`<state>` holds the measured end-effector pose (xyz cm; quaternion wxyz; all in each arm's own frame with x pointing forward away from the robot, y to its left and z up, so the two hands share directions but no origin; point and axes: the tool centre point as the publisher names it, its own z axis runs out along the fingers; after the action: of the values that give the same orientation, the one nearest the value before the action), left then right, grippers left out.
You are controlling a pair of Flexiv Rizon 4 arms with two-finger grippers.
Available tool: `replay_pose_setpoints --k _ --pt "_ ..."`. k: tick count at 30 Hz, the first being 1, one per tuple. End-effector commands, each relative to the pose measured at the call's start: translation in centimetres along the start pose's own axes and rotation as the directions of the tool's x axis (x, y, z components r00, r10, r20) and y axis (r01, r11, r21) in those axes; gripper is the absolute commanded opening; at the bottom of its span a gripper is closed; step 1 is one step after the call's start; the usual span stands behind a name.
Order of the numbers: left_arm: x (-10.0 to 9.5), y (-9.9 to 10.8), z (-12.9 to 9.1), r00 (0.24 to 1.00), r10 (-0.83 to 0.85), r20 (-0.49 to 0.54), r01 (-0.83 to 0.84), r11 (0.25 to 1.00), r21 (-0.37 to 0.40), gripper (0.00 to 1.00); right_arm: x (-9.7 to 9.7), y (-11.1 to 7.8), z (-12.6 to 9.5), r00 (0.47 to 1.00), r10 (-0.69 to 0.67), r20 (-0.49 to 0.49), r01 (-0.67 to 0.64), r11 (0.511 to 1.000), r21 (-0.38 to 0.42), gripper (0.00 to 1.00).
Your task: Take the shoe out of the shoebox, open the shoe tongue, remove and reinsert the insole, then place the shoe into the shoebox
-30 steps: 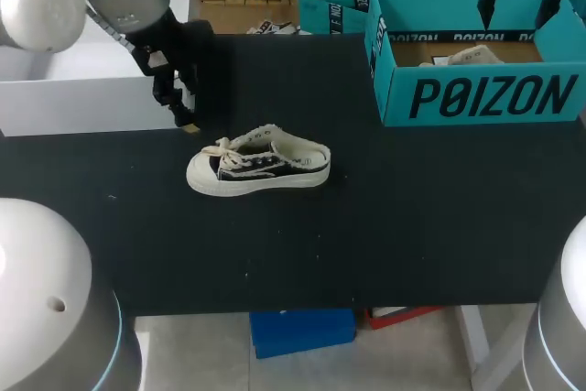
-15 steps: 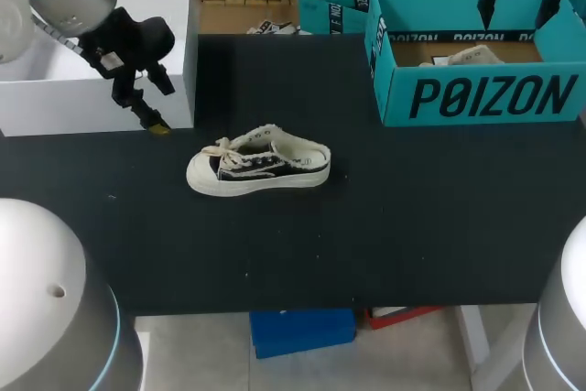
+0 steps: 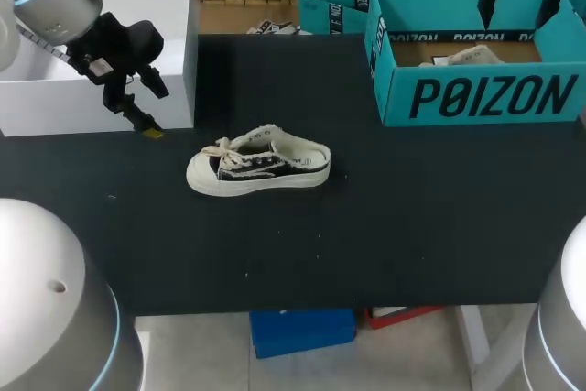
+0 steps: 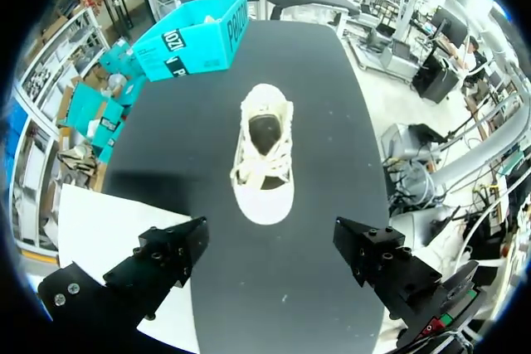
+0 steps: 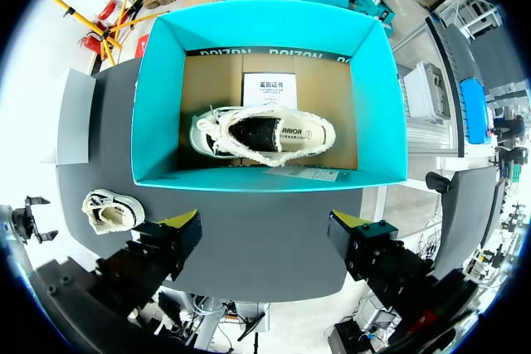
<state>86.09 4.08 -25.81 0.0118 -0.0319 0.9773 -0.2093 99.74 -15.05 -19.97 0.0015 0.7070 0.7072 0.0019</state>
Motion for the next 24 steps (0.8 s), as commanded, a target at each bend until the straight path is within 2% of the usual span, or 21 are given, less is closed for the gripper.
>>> replay_pose_setpoints --k 1,6,10,12,15,20,22,24 --pt "0.1 0.1 0.1 1.0 0.002 0.004 -0.002 1.0 0.001 1.0 0.2 0.5 -0.4 1.0 -0.022 -0.004 0.022 1.0 -0.009 1.0" --pt "0.1 0.1 0.1 1.0 0.002 0.004 -0.002 1.0 0.001 1.0 2.2 1.8 -1.3 0.987 -0.159 0.015 0.16 0.986 -0.039 1.0" --pt "0.1 0.1 0.1 1.0 0.002 0.004 -0.002 1.0 0.001 1.0 4.8 1.6 -1.3 0.934 -0.355 0.035 0.356 0.929 -0.101 1.0" --pt "0.1 0.1 0.1 1.0 0.002 0.004 -0.002 1.0 0.001 1.0 6.6 1.3 -1.5 0.867 -0.495 0.056 0.497 0.853 -0.16 1.0" --pt "0.1 0.1 0.1 1.0 0.002 0.004 -0.002 1.0 0.001 1.0 9.2 0.3 -1.6 0.735 -0.676 0.052 0.674 0.719 -0.172 1.0" --pt "0.1 0.1 0.1 1.0 0.002 0.004 -0.002 1.0 0.001 1.0 12.5 -1.4 -1.9 0.525 -0.851 0.023 0.841 0.514 -0.169 1.0" --pt "0.1 0.1 0.1 1.0 0.002 0.004 -0.002 1.0 0.001 1.0 13.9 -2.3 -2.1 0.406 -0.914 -0.02 0.9 0.403 -0.167 1.0" --pt "0.1 0.1 0.1 1.0 0.002 0.004 -0.002 1.0 0.001 1.0 15.3 -3.4 -2.4 0.261 -0.963 -0.07 0.949 0.269 -0.165 1.0"
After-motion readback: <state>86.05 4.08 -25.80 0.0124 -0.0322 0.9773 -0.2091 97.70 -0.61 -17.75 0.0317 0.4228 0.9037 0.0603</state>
